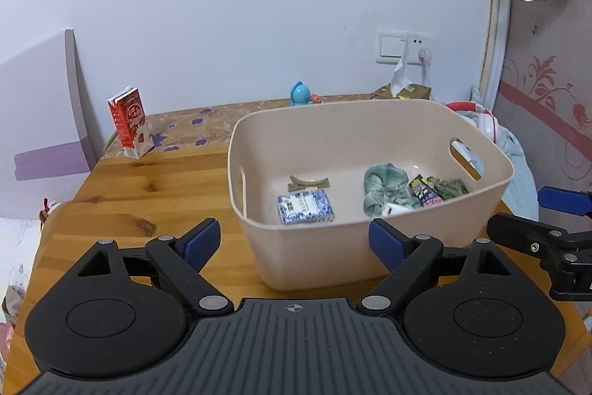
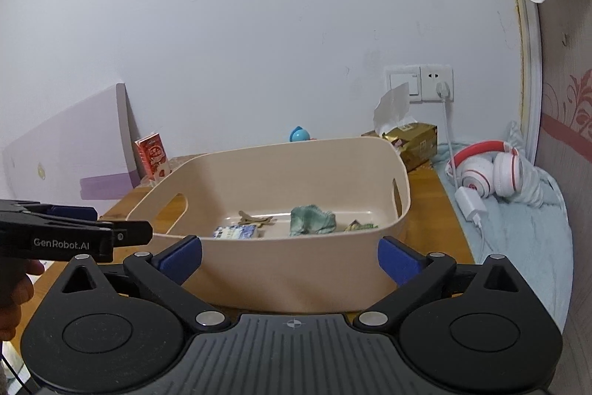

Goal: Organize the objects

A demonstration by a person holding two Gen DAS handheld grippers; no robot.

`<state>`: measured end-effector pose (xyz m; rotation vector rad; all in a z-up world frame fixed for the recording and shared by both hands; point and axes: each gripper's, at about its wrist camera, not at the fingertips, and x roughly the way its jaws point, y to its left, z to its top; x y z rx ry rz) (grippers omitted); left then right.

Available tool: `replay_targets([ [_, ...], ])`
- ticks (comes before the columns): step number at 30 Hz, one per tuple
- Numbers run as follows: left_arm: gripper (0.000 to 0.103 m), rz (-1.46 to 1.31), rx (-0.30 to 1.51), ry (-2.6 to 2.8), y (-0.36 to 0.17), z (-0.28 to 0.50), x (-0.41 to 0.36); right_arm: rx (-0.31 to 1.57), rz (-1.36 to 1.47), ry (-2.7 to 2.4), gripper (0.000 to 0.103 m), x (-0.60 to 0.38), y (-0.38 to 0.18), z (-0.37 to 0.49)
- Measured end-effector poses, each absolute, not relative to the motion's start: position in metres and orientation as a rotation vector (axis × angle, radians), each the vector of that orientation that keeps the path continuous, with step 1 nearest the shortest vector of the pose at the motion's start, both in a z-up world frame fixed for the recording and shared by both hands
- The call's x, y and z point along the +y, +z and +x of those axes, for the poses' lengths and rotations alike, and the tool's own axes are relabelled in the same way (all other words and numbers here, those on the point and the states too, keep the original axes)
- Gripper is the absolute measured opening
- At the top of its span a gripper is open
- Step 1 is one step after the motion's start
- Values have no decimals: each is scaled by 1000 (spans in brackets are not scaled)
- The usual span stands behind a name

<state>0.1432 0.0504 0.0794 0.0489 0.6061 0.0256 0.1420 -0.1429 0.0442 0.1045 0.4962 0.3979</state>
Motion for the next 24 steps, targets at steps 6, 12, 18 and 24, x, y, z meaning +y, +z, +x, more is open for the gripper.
replay_targets([
  [6,89,45,599,28,77,124,55,476,58,393,103,-137,44,117],
  [12,89,42,584,26,77,101,56,454,51,408,103,-134,47,91],
  [18,89,42,571,25,81,79,57,427,33,415,103,-129,53,68],
  [24,89,34,565,19,88,56,57,415,26,416,103,-128,61,45],
])
